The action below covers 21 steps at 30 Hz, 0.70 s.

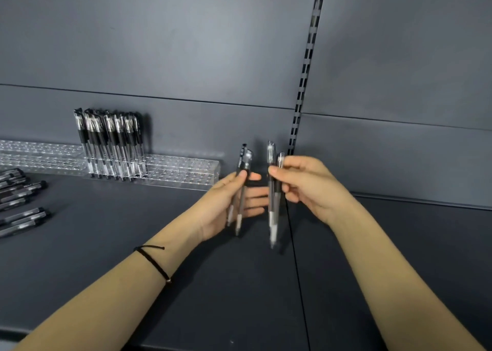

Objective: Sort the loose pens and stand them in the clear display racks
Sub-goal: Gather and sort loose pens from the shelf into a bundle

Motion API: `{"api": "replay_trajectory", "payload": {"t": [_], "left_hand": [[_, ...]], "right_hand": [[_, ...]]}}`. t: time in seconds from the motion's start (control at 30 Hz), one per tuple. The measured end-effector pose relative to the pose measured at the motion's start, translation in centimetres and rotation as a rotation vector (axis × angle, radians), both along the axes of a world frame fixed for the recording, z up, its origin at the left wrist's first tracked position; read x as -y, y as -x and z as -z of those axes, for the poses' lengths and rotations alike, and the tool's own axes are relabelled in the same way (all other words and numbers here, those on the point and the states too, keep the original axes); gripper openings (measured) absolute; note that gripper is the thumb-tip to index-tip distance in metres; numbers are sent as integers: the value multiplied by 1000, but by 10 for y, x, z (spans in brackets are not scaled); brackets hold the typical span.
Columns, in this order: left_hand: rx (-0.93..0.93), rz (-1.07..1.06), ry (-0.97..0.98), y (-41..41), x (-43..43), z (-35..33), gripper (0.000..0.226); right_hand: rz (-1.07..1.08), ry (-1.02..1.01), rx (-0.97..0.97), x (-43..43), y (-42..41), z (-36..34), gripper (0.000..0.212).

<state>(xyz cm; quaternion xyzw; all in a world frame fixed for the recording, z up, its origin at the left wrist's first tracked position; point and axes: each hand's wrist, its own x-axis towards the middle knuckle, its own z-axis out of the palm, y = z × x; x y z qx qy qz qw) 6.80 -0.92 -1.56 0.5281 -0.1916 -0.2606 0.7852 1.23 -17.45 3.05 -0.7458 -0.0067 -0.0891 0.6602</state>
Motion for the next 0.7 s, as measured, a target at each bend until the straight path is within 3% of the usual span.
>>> {"api": "replay_trajectory", "payload": {"t": [0.1, 0.3, 0.43, 0.57, 0.7], "left_hand": [[83, 126, -32, 16, 15, -1, 35], [229, 42, -97, 19, 25, 9, 29], [451, -8, -192, 22, 21, 10, 20], [643, -3, -287, 34, 20, 10, 6], [581, 80, -362, 46, 17, 12, 15]], "right_hand": [[88, 6, 117, 0, 0, -2, 12], [122, 163, 206, -3, 0, -1, 9], [60, 187, 309, -9, 3, -1, 44], [-61, 196, 393, -16, 7, -6, 29], [-102, 346, 345, -22, 5, -2, 33]]}}
